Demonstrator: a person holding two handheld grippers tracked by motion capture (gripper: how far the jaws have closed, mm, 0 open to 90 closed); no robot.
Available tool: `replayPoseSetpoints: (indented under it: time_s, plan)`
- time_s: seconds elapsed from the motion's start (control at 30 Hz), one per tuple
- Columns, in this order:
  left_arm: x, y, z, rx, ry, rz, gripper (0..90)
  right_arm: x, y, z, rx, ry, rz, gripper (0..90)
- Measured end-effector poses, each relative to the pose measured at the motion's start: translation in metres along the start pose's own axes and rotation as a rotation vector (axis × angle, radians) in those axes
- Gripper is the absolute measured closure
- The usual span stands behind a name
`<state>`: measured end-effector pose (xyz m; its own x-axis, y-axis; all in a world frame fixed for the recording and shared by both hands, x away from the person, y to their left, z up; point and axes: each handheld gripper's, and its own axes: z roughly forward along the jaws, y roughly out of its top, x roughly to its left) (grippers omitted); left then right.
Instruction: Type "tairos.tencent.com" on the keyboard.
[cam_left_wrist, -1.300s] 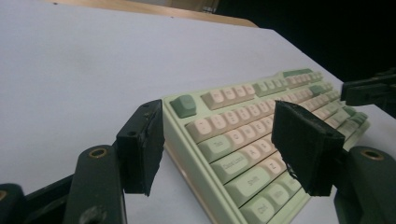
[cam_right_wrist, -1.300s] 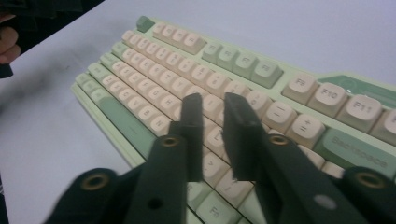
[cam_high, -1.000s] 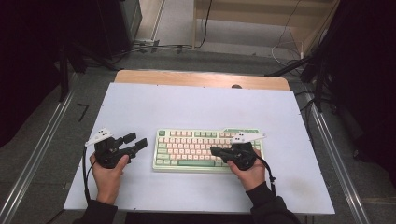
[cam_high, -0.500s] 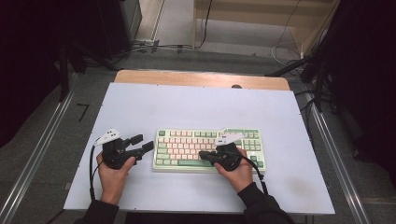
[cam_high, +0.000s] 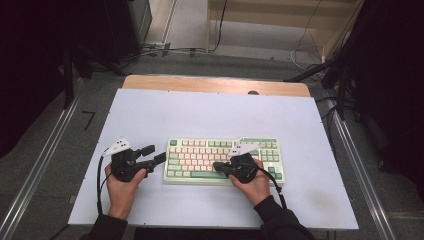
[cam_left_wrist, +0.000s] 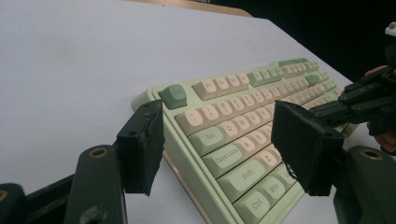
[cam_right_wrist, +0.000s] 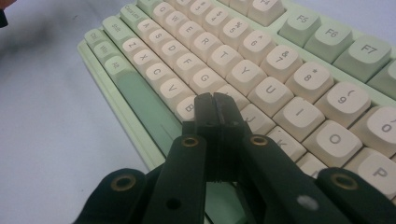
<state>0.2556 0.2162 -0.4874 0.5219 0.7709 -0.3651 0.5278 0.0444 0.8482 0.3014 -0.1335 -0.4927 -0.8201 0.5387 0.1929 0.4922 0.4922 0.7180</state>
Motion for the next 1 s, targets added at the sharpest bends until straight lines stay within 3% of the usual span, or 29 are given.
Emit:
replayPoseSetpoints:
  time_s: [0.3,0.37,0.47,0.63,0.8,1.0]
  plan:
    - [-0.008,0.000,0.004,0.013,-0.021,0.021,36.0,-0.004,0.003,-0.029,-0.136,-0.005,0.029,85.8]
    - [-0.010,0.000,0.004,0.012,-0.027,0.027,36.0,-0.008,0.001,-0.036,-0.160,-0.011,0.049,80.3]
    - [-0.014,0.000,0.006,0.009,-0.037,0.033,36.0,-0.016,-0.004,-0.044,-0.190,-0.027,0.093,63.6]
    - [-0.022,-0.002,0.012,0.037,-0.058,0.056,36.3,-0.028,-0.012,-0.055,-0.214,-0.053,0.163,44.3]
    - [-0.033,-0.005,0.020,0.062,-0.087,0.083,37.3,-0.035,-0.017,-0.062,-0.224,-0.064,0.216,37.2]
    - [-0.047,-0.006,0.035,0.079,-0.110,0.111,43.7,-0.039,-0.021,-0.069,-0.240,-0.088,0.232,36.7]
